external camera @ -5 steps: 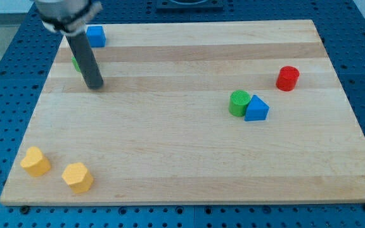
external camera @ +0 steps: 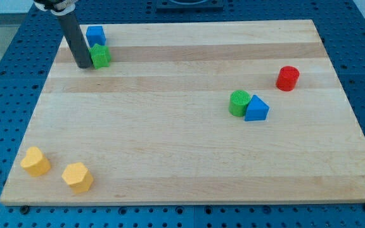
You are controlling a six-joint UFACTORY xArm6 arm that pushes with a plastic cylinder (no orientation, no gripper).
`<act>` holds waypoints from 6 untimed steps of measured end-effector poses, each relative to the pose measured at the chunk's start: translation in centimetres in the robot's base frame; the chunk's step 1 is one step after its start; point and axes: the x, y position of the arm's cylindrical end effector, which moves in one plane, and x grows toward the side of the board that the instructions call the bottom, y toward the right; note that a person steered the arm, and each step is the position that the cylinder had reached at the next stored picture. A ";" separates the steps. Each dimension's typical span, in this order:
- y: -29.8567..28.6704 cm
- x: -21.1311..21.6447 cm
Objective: Move green star at bottom right to blue cube
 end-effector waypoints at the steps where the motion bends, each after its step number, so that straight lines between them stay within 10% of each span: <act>1: 0.8 3.8; 6: 3.4 -2.6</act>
